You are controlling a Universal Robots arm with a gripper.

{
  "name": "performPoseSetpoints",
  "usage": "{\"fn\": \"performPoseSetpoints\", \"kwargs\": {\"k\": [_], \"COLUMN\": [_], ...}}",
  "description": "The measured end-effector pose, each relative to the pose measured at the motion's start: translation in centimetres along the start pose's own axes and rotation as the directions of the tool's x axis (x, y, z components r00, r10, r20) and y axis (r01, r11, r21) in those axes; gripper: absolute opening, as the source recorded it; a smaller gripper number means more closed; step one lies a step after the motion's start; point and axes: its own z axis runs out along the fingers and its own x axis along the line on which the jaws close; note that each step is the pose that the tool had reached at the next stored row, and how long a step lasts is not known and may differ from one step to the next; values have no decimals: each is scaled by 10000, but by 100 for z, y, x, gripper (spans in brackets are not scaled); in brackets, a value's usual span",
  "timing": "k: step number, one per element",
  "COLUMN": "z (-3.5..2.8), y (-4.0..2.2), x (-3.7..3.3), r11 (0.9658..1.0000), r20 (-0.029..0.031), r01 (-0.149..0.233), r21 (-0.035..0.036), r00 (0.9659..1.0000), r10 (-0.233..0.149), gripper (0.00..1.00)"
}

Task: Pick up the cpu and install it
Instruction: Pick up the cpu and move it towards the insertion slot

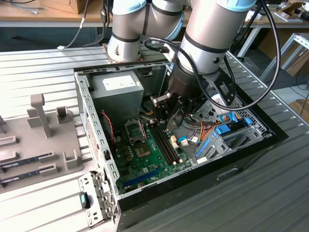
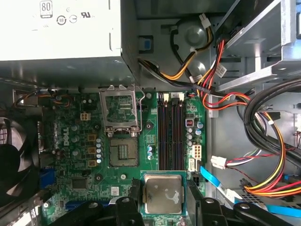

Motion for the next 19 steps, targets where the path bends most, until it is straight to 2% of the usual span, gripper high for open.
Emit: {"fn": "performPoseSetpoints", "kwargs": {"k": [19], "z": [93], "y": [-17], "x": [-2], "r11": [10000], "r20": [0], "r01": [0], "r21": [-1], "r00": [10000], "r10": [0], "gripper": [47]}}
